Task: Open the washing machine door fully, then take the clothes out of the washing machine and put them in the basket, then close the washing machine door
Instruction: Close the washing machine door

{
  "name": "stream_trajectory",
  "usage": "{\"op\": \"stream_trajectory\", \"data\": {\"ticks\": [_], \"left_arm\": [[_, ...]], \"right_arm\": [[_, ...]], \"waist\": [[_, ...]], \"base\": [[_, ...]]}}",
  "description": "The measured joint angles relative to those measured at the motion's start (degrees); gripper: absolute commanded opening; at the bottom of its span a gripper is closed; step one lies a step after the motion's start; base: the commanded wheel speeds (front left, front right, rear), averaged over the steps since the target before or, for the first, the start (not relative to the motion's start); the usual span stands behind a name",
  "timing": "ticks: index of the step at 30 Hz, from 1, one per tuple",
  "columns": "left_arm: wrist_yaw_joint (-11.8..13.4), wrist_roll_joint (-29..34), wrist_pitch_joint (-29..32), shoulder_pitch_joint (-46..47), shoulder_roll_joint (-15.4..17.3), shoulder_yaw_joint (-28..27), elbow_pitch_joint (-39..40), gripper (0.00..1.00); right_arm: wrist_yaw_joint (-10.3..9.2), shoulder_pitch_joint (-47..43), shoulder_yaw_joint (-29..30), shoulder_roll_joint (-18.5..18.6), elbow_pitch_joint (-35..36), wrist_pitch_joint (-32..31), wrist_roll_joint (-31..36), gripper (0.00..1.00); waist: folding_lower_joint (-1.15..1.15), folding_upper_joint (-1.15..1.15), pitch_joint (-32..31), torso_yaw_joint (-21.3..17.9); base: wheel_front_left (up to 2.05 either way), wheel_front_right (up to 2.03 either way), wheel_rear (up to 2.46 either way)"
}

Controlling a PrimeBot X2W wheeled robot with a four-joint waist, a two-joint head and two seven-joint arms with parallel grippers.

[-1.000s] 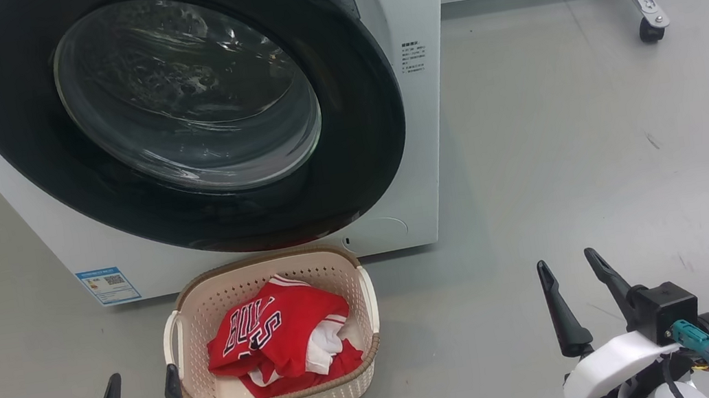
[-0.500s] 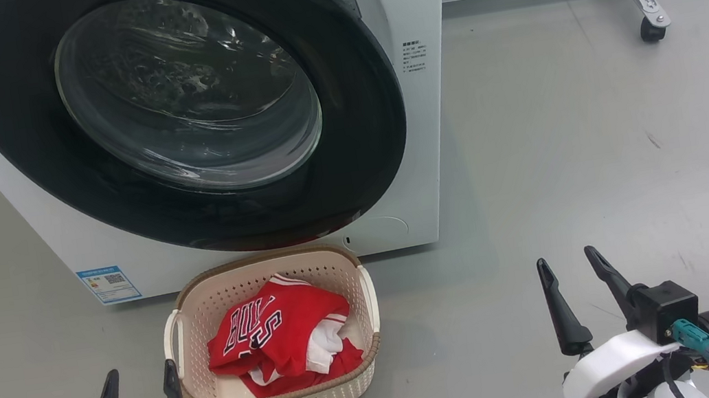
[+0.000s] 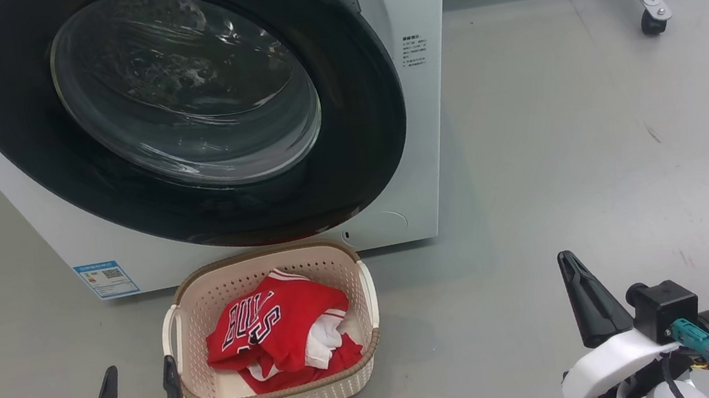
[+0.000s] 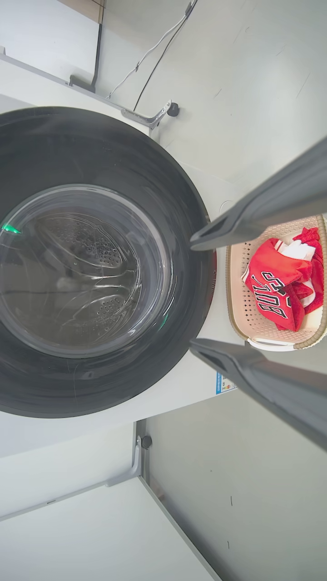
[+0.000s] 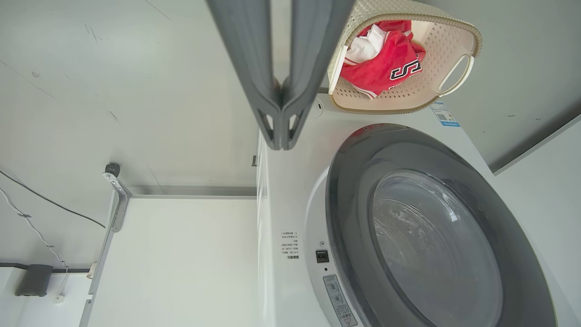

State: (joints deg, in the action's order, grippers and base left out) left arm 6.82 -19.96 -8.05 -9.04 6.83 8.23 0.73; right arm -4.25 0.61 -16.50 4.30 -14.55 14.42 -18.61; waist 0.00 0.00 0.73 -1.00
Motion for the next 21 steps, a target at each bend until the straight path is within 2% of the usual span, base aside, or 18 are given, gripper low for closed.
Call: {"op": "stream_trajectory", "data": {"ticks": [11, 21], "left_arm": [[0.00, 1.48, 0.92, 0.32, -0.13, 1.02, 1.75, 1.00], [0.00, 1.90, 1.00, 4.04, -0.27, 1.80, 3.21, 1.00]], "right_arm": [[0.15, 0.62, -0.16, 0.49, 0.77, -0.58, 0.00, 0.00], [2.18, 7.05, -1.25, 1.40, 1.52, -1.80, 0.42, 0.00]], "waist": [[0.00, 0.00, 1.63, 0.69], [0.00, 0.00, 4.74, 1.89]], "base": [[0.00, 0.00, 0.00], [0.00, 0.00, 0.00]]}}
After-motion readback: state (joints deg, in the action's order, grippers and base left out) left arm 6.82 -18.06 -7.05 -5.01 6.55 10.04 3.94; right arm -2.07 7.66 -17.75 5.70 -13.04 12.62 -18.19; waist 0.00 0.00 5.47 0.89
